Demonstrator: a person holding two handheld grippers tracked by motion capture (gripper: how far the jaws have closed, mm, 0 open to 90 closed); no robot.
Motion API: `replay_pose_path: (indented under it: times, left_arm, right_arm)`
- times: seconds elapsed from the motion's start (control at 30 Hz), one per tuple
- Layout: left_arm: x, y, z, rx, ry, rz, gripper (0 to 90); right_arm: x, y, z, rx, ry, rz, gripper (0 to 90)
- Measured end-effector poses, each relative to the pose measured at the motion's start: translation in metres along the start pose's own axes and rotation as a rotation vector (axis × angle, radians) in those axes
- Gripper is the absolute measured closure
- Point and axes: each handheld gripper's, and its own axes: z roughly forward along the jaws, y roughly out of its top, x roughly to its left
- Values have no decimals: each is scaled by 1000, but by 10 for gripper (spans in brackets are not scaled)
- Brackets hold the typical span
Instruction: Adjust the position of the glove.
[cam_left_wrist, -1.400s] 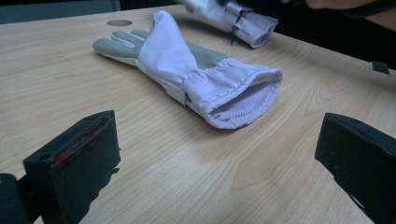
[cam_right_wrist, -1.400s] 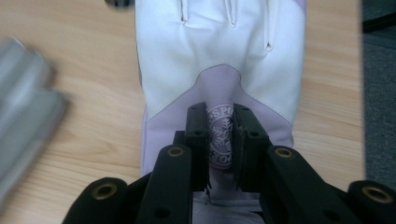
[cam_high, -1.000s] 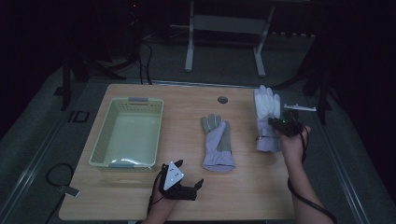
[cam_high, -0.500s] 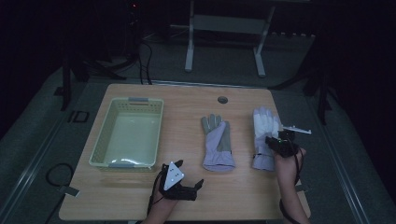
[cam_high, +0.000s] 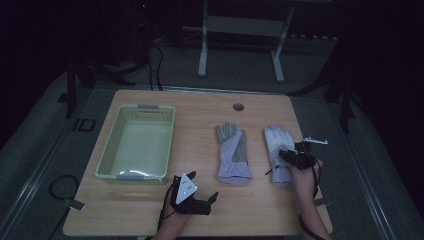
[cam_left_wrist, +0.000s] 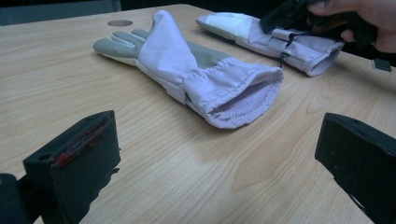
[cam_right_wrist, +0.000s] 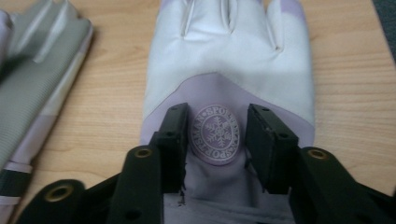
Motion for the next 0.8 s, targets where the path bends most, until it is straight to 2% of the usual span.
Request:
replay_pose_path:
  times: [0.13, 0.17, 0.23, 0.3, 0.33, 0.37, 0.4, 0.43, 0.47, 0.5, 0.53, 0.57, 0.63, 0.7, 0.77, 0.8]
  left_arm:
    - [-1, 0, 0, 0, 1, 4, 0]
    - [0, 0, 0, 0, 1, 3, 0]
    - [-1, 0, 0, 0, 1, 4, 0]
    - [-1, 0, 0, -2, 1, 3, 0]
    - [-1, 0, 0, -2, 1, 3, 0]
    - [-1, 0, 0, -1, 1, 5, 0]
    - [-1, 0, 0, -1, 1, 3, 0]
    - [-1, 0, 0, -1, 2, 3, 0]
    - [-1, 0, 0, -1, 2, 3, 0]
    - [-1, 0, 0, 0, 2, 2, 0]
    - [-1, 0, 0, 0, 2, 2, 0]
    - [0, 0, 0, 1, 2, 2, 0]
    - [0, 0, 0, 2, 2, 3, 0]
    - [-1, 0, 0, 1, 2, 2, 0]
    - [0, 0, 0, 2, 1, 3, 0]
    - [0, 0, 0, 2, 1, 3, 0]
  right_arm:
    - [-1, 3, -7, -9, 16, -14, 561]
    - [-2, 6, -13, -21, 26, -44, 530]
    - [-3, 7, -15, -22, 31, -55, 519]
    - [-9, 12, -22, -8, 70, -107, 474]
    - [-9, 12, -22, -8, 70, -107, 474]
    - [-12, 14, -23, 6, 92, -151, 450]
    - [-12, 14, -23, 6, 92, -151, 450]
    - [-16, 16, -24, 25, 102, -200, 451]
    - [-16, 16, -24, 25, 102, -200, 451]
    - [-18, 18, -25, 24, 117, -224, 452]
    - [-22, 21, -25, 38, 149, -269, 462]
    - [-23, 23, -24, 38, 161, -300, 462]
    - [-24, 25, -21, 53, 161, -337, 461]
    - [-24, 26, -20, 54, 164, -346, 455]
    - [-25, 26, -14, 69, 186, -343, 455]
    - [-27, 25, -7, 89, 220, -312, 453]
